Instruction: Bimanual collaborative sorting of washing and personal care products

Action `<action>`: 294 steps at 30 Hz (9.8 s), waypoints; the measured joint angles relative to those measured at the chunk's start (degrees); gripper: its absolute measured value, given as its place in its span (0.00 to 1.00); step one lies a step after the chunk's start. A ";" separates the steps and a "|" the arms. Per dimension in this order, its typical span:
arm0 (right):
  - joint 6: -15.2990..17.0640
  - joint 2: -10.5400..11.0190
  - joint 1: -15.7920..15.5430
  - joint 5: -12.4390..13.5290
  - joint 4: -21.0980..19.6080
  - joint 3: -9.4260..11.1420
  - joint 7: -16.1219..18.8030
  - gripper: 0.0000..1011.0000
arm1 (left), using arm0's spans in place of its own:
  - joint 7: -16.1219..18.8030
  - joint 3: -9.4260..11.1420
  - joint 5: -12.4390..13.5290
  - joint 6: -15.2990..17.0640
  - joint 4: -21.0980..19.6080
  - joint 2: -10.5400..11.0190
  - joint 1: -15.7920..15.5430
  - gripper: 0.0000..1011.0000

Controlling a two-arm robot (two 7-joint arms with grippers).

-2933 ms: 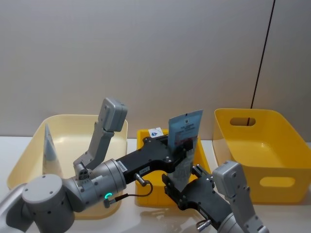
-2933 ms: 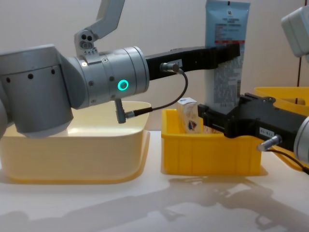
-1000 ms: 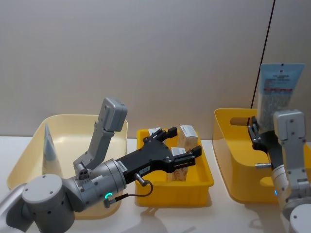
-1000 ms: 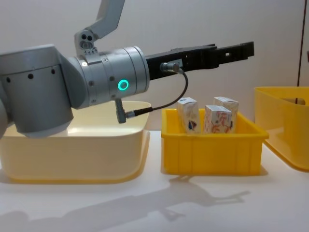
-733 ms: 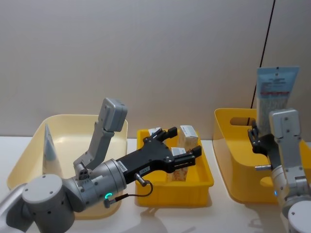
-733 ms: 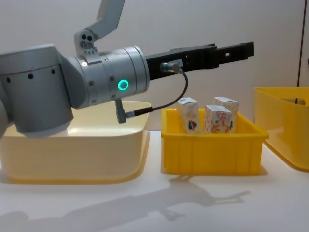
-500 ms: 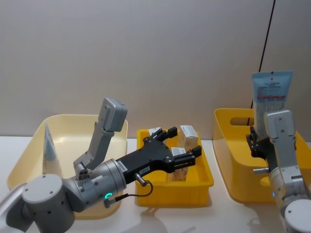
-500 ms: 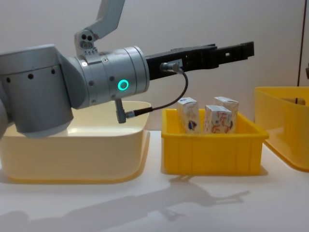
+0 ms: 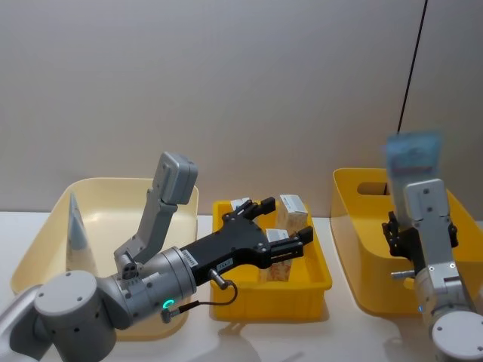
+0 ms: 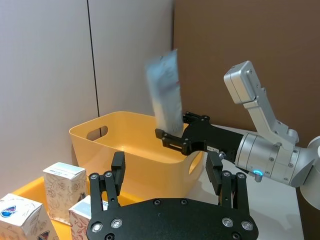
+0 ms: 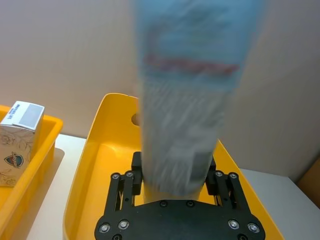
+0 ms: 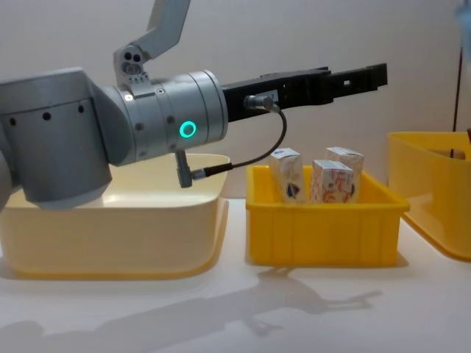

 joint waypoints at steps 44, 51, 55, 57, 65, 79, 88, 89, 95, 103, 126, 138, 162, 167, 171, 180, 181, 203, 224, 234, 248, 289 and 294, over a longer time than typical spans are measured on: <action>-4.11 -1.47 0.20 -0.35 0.98 1.27 -1.59 0.99 | 0.01 0.00 0.00 0.00 0.00 0.00 0.00 0.99; -7.29 -1.88 0.23 0.11 0.49 1.82 -1.87 0.99 | 0.01 0.00 0.00 0.00 0.00 0.00 0.00 0.99; -8.66 -2.06 0.23 0.28 0.21 2.10 -1.92 0.99 | 0.01 0.00 0.00 0.00 0.00 0.00 0.00 0.99; -9.27 -2.18 0.21 0.37 0.10 2.27 -1.93 0.99 | 0.01 0.00 0.00 0.00 0.00 0.00 0.00 0.99; -11.81 -2.59 0.02 0.99 -0.37 2.91 -1.87 0.99 | 0.01 0.00 0.00 0.00 0.00 0.00 0.00 0.99; -15.06 -2.60 -0.98 3.57 -1.77 3.51 0.43 0.99 | 1.32 -0.13 0.74 -0.01 -0.73 0.38 0.83 0.99; -14.89 -0.37 -4.06 7.39 -4.40 2.07 2.57 0.99 | 7.24 -0.86 4.09 -0.20 -4.20 2.33 4.52 0.99; -14.85 -0.05 -4.50 7.90 -4.77 1.88 2.84 0.99 | 7.82 -0.94 4.42 -0.24 -4.57 2.51 4.86 0.99; -14.51 2.65 -8.24 12.59 -7.91 0.10 5.41 0.99 | 13.03 -1.57 7.34 -0.47 -7.58 4.24 8.09 0.99; -14.18 5.63 -12.38 17.69 -11.44 -1.83 8.23 0.99 | 18.78 -2.24 10.60 -0.68 -10.97 6.09 11.67 0.99; -13.58 11.89 -21.19 28.67 -18.90 -5.91 14.25 0.99 | 34.90 -4.20 19.70 -1.32 -20.33 11.32 21.67 0.99; -13.58 11.92 -21.24 28.70 -18.92 -5.90 14.27 0.99 | 36.38 -4.38 20.55 -1.37 -21.17 11.79 22.56 0.99; -10.32 10.13 -14.78 26.28 -14.22 -8.51 15.63 0.99 | 36.39 -4.35 20.56 -1.35 -21.17 11.81 22.57 0.99; -9.41 8.98 -12.41 25.34 -12.24 -9.48 15.66 0.99 | 36.38 -4.36 20.55 -1.33 -21.17 11.81 22.57 0.99; -8.66 7.78 -10.49 24.60 -10.41 -10.22 15.55 0.99 | 36.39 -4.36 20.55 -1.33 -21.16 11.81 22.57 0.99; -7.51 4.31 -5.87 23.06 -4.82 -11.44 14.19 0.99 | 36.38 -4.36 20.55 -1.33 -21.16 11.81 22.57 0.99; -7.47 4.05 -5.52 22.96 -4.39 -11.51 14.09 0.99 | 36.39 -4.36 20.55 -1.33 -21.16 11.81 22.57 0.99; -6.64 -2.48 1.79 20.37 8.17 -12.93 11.10 0.99 | 36.39 -4.36 20.55 -1.33 -21.17 11.80 22.57 0.99; -6.63 -4.60 3.95 19.42 12.45 -13.07 9.93 0.48 | 36.38 -4.36 20.55 -1.33 -21.16 11.80 22.57 0.99; -7.73 -4.45 3.65 19.18 11.93 -12.66 10.10 0.44 | 36.38 -4.36 20.55 -1.33 -21.16 11.80 22.57 0.99; -12.72 -3.57 3.70 19.79 7.63 -10.41 11.67 0.44 | 36.38 -4.36 20.55 -1.33 -21.16 11.81 22.57 0.99; -17.73 1.00 0.60 18.96 -7.10 7.15 3.70 0.44 | 36.38 -4.36 20.55 -1.33 -21.16 11.81 22.57 0.99; -16.76 1.38 -0.42 18.32 -7.95 8.52 2.84 0.44 | 36.38 -4.36 20.55 -1.33 -21.16 11.81 22.57 0.99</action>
